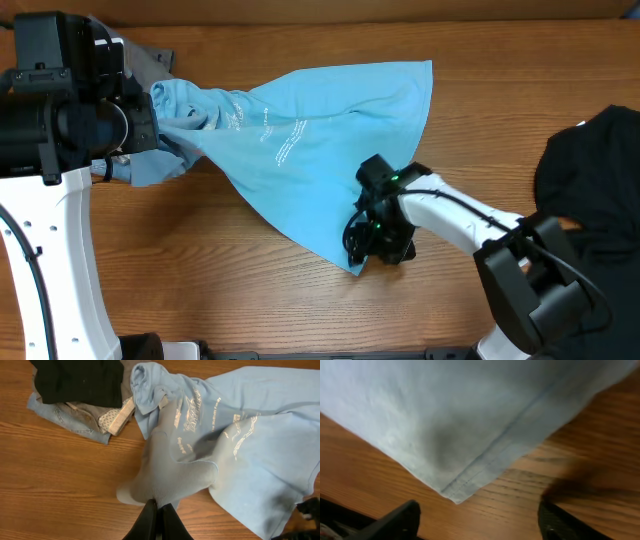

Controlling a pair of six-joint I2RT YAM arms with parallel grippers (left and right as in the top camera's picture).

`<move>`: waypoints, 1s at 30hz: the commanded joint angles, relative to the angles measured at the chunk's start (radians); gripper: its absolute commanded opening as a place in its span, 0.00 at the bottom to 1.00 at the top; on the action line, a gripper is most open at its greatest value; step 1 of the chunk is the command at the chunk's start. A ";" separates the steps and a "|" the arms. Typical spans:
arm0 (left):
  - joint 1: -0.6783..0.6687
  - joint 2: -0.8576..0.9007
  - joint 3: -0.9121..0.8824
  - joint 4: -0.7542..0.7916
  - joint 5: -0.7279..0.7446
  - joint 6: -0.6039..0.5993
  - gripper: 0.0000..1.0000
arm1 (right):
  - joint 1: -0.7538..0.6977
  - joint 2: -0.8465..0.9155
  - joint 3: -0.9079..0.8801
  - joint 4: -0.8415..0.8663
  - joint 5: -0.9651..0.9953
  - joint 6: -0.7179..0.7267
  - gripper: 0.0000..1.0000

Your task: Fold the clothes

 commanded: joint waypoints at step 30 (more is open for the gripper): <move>0.002 -0.003 0.009 -0.003 0.024 -0.007 0.04 | 0.148 0.091 -0.006 0.116 0.314 -0.052 0.13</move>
